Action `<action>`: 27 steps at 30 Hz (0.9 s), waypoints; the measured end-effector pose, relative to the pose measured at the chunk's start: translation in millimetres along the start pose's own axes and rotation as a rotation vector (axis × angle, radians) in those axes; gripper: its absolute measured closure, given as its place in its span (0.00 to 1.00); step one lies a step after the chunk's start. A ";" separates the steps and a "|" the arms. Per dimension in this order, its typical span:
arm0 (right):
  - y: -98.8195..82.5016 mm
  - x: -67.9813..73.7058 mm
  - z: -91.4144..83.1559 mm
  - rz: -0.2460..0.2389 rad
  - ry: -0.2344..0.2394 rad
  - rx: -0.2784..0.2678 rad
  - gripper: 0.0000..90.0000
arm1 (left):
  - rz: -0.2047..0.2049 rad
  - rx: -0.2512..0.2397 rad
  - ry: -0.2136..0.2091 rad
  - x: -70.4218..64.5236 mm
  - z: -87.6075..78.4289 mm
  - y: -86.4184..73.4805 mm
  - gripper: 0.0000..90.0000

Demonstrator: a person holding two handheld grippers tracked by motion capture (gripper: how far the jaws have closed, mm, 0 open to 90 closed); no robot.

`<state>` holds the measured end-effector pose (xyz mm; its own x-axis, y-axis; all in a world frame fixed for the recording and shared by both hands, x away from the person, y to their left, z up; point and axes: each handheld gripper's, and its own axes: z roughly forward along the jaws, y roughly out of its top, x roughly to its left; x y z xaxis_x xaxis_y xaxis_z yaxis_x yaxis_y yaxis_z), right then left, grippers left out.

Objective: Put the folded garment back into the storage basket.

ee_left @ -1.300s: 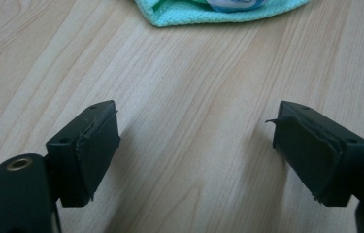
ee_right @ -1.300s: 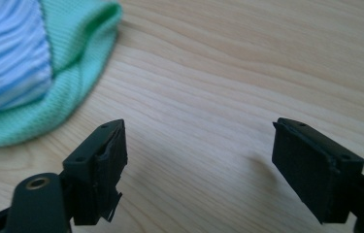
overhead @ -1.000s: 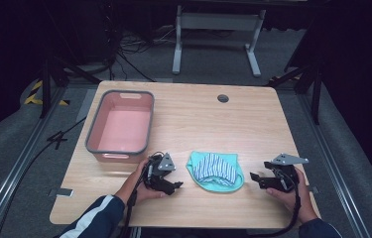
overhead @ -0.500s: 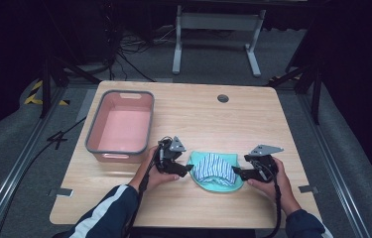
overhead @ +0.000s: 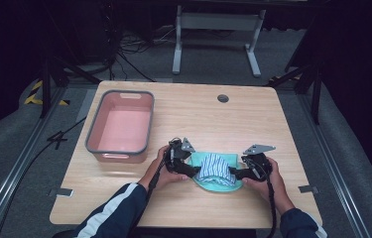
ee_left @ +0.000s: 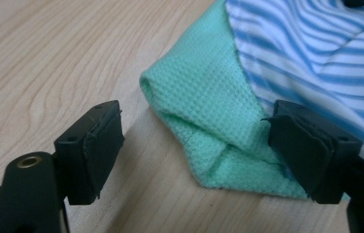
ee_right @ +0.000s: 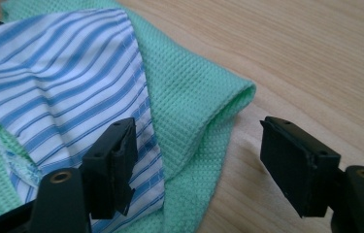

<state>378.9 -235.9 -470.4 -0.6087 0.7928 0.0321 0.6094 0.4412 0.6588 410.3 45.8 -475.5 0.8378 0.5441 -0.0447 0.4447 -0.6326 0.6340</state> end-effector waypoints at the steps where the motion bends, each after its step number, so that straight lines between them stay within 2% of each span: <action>1: -0.9 0.9 1.6 -0.007 -0.001 0.001 0.33 | -0.008 -0.008 -0.003 0.3 0.6 -0.4 0.19; 3: -1.8 2.9 3.2 -0.012 0.004 -0.005 0.33 | 0.005 -0.001 0.011 -0.9 0.6 -0.5 0.18; 7: -3.2 3.6 3.4 -0.013 0.004 -0.014 0.34 | 0.002 -0.005 0.014 -2.3 1.2 -1.2 0.17; 8: -3.3 4.3 3.0 -0.015 0.011 -0.014 0.37 | 0.000 -0.015 0.018 -2.8 1.5 -2.0 0.17; 9: -2.9 6.9 1.9 -0.030 0.028 -0.014 0.48 | 0.005 -0.014 0.016 -3.2 0.9 -2.4 0.20; 10: -2.9 6.9 1.9 -0.030 0.028 -0.014 0.48 | 0.015 -0.022 0.008 -4.0 0.4 -2.7 0.20; 13: -2.2 10.1 0.7 -0.038 0.037 -0.009 0.58 | 0.052 -0.031 -0.019 -8.3 -1.9 -1.9 0.42; 19: -1.3 14.4 -0.6 -0.033 0.061 -0.001 0.76 | 0.071 -0.042 -0.071 -11.0 -3.3 -2.7 0.76; 25: -2.8 14.6 -1.1 -0.015 0.073 -0.013 0.86 | 0.081 -0.040 -0.075 -13.1 -3.6 -2.5 0.86; 27: -3.0 15.1 -1.2 -0.015 0.074 -0.013 0.86 | 0.083 -0.040 -0.075 -13.3 -3.6 -2.5 0.87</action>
<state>367.3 -225.8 -470.9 -0.6540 0.7525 0.0769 0.5931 0.4470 0.6696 396.9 42.1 -473.6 0.8932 0.4472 -0.0474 0.3610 -0.6503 0.6684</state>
